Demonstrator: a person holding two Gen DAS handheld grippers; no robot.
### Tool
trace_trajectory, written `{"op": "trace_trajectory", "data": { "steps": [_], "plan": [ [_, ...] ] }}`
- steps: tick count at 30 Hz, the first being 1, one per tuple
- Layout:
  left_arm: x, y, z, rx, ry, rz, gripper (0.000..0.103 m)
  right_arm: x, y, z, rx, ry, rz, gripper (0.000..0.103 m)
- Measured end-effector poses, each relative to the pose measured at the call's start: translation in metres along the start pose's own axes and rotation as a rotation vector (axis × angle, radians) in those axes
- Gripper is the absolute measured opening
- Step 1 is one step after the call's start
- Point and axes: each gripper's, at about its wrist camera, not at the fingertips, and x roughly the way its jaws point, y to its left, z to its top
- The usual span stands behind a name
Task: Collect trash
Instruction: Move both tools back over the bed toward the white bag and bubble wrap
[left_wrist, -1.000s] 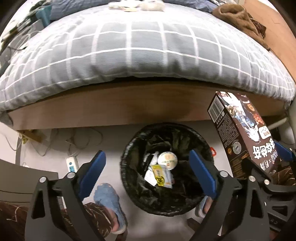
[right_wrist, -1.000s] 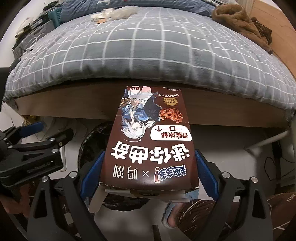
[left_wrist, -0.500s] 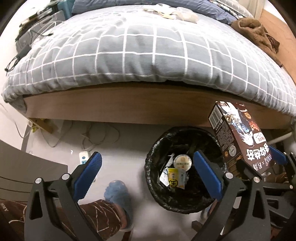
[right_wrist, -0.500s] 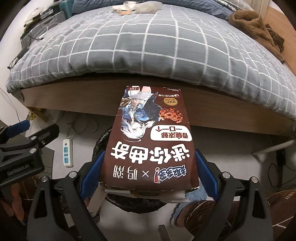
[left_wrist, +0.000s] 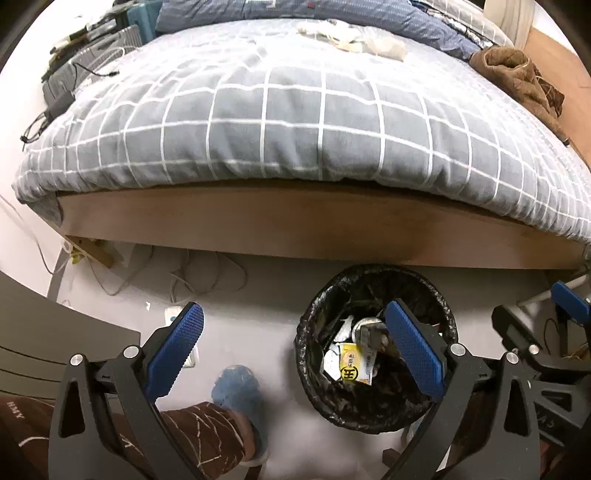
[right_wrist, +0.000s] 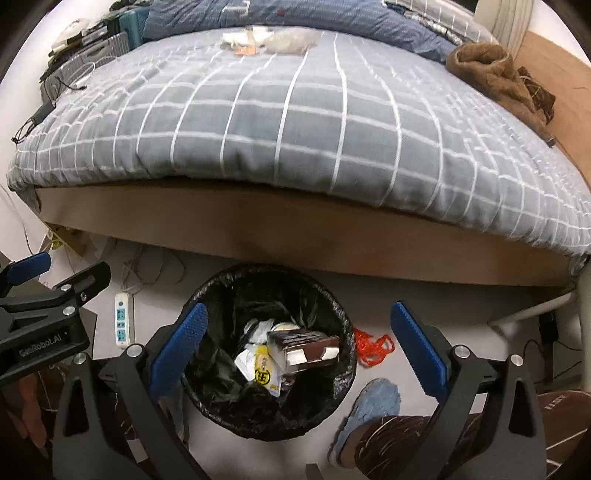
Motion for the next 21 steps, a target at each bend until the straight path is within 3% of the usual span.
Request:
{"op": "trace_trajectory", "data": {
  "steps": [8,21],
  "plan": [
    [-0.030,0.004,0.019,-0.022,-0.071,-0.019,0.097,-0.035,-0.012,0.019,0.016,-0.125,-0.016,0.095],
    [-0.060,0.007,0.078,-0.032,-0.179,-0.034,0.097,-0.053,-0.031,0.076,0.030,-0.229,-0.012,0.095]
  ]
}}
